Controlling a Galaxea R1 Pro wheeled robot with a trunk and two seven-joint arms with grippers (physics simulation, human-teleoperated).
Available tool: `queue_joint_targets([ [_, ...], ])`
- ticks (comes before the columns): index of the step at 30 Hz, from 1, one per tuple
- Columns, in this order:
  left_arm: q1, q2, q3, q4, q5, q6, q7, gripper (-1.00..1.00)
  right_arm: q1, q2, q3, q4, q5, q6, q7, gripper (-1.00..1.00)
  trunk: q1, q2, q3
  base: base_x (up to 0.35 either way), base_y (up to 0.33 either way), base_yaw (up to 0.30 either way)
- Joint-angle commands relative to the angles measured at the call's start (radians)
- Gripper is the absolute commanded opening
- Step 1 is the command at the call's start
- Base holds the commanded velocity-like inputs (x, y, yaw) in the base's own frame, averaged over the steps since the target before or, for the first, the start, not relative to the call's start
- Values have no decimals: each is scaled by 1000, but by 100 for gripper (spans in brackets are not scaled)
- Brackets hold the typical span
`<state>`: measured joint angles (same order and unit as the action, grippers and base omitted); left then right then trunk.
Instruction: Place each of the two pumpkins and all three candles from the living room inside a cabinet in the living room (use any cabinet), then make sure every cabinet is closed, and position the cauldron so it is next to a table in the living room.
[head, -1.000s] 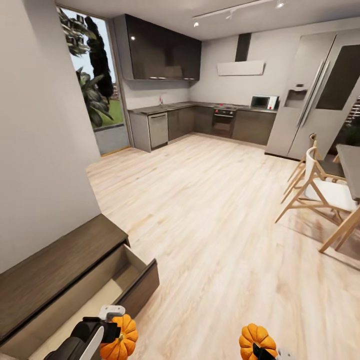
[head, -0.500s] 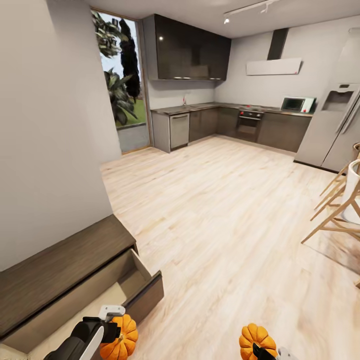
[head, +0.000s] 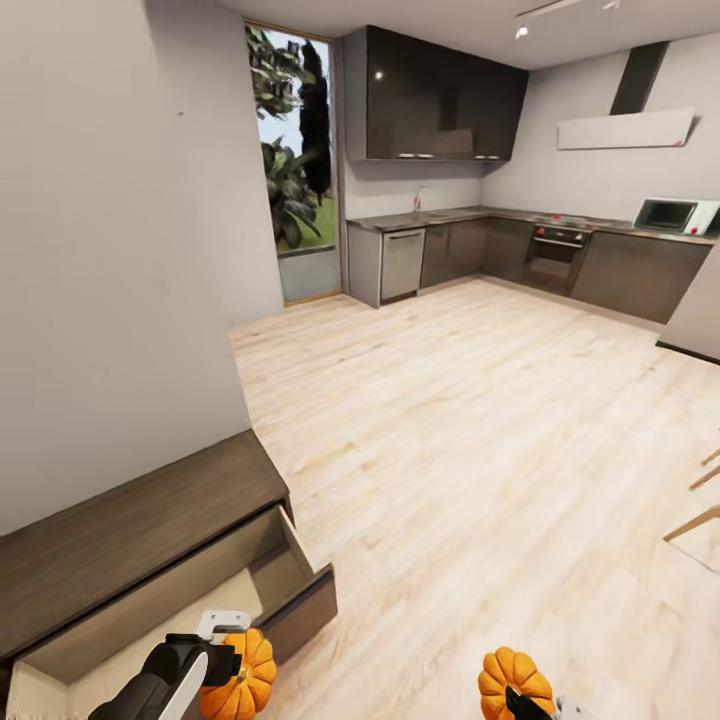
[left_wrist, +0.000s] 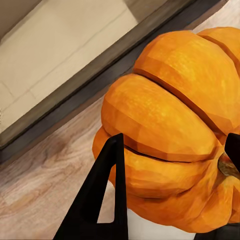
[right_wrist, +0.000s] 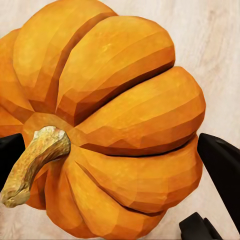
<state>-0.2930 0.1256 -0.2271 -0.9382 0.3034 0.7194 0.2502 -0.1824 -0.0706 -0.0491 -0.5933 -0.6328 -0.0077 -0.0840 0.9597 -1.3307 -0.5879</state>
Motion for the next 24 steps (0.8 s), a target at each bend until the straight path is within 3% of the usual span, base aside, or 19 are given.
queue_joint_targets([
  [1,0,0,0,0,-1,0,0,-100,0,0,0,0,1,0,0,-100,0,0,0,71,-46,291],
  [9,0,0,0,0,0,0,0,-100,0,0,1,0,2,0,-1,-100,0,0,0,17,-11,291],
  [15,0,0,0,0,0,1,0,-100,0,0,34,0,1,0,-3,-100,0,0,0,0,0,291],
  [24,0,0,0,0,0,1,-1,-100,0,0,41,0,1,0,-3,-100,0,0,0,0,0,292],
])
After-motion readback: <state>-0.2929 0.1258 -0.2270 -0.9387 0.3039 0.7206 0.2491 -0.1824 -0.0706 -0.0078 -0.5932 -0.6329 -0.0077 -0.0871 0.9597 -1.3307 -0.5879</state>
